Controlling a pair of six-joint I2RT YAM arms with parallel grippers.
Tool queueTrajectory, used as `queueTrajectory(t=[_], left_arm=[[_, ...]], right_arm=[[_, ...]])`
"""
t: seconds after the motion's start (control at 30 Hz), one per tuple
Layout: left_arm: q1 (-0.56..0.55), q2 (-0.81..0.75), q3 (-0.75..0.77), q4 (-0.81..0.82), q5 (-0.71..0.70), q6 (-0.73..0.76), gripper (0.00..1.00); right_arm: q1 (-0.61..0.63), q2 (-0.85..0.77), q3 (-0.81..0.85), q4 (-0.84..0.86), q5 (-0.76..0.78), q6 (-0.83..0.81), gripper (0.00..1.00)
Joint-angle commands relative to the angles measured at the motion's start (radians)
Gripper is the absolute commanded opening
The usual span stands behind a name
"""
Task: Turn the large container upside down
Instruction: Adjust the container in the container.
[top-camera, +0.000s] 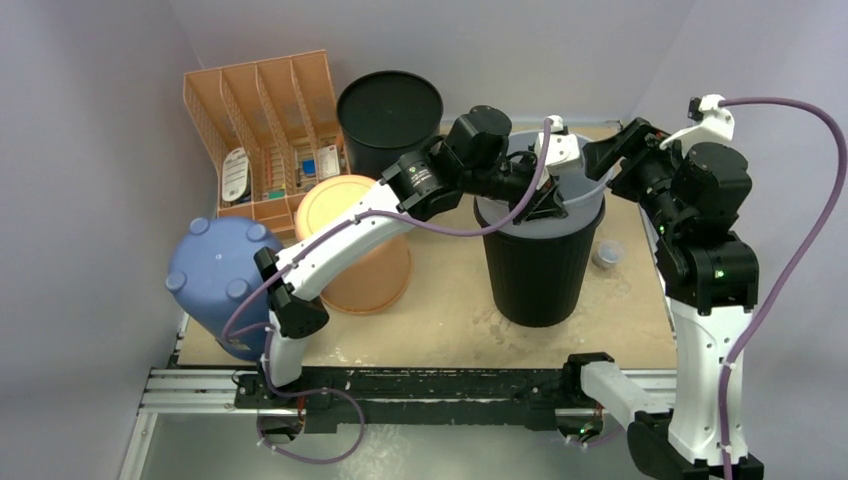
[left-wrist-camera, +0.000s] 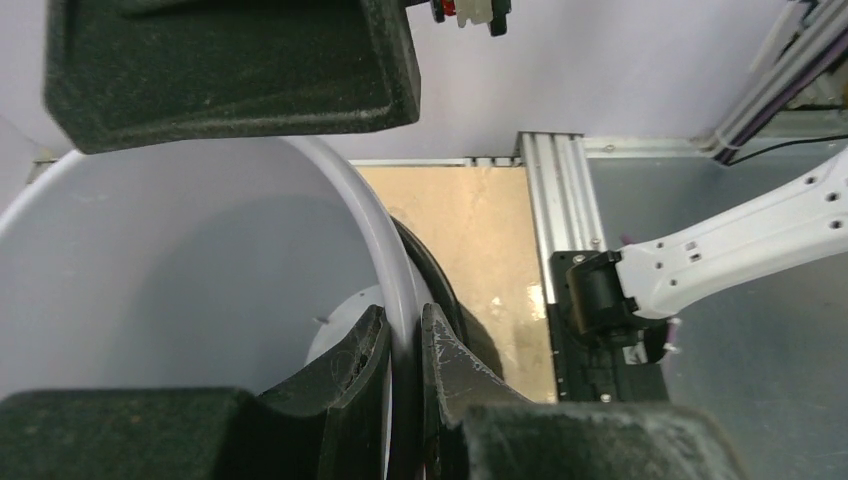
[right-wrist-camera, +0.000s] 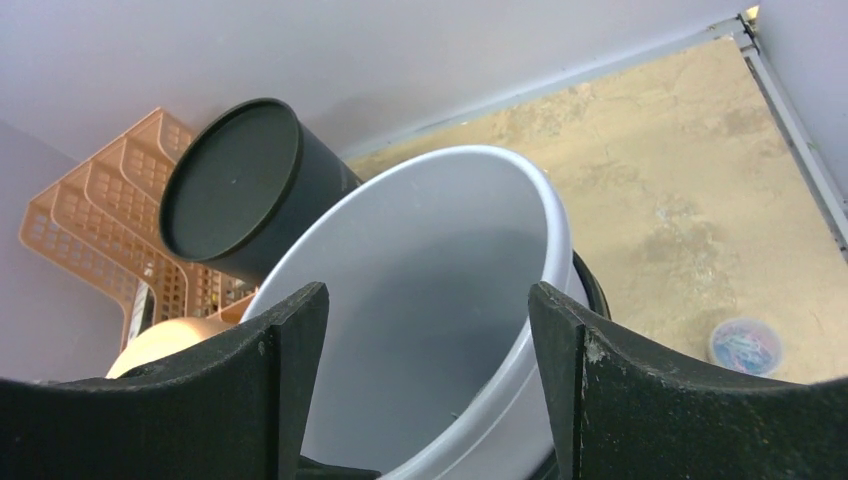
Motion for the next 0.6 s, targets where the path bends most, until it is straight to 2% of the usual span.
queueTrajectory(t=[0.0, 0.27, 0.57], left_arm=[[0.001, -0.076, 0.011, 0.02, -0.108, 0.157, 0.0], [0.0, -0.087, -0.012, 0.066, -0.159, 0.205, 0.0], [-0.028, -0.076, 0.002, 0.026, -0.311, 0.274, 0.0]], right_arm=[[0.004, -0.017, 0.005, 0.008, 0.068, 0.017, 0.76], [0.004, -0.04, 0.008, -0.021, 0.134, 0.032, 0.77], [0.004, -0.053, -0.012, -0.016, 0.146, 0.04, 0.78]])
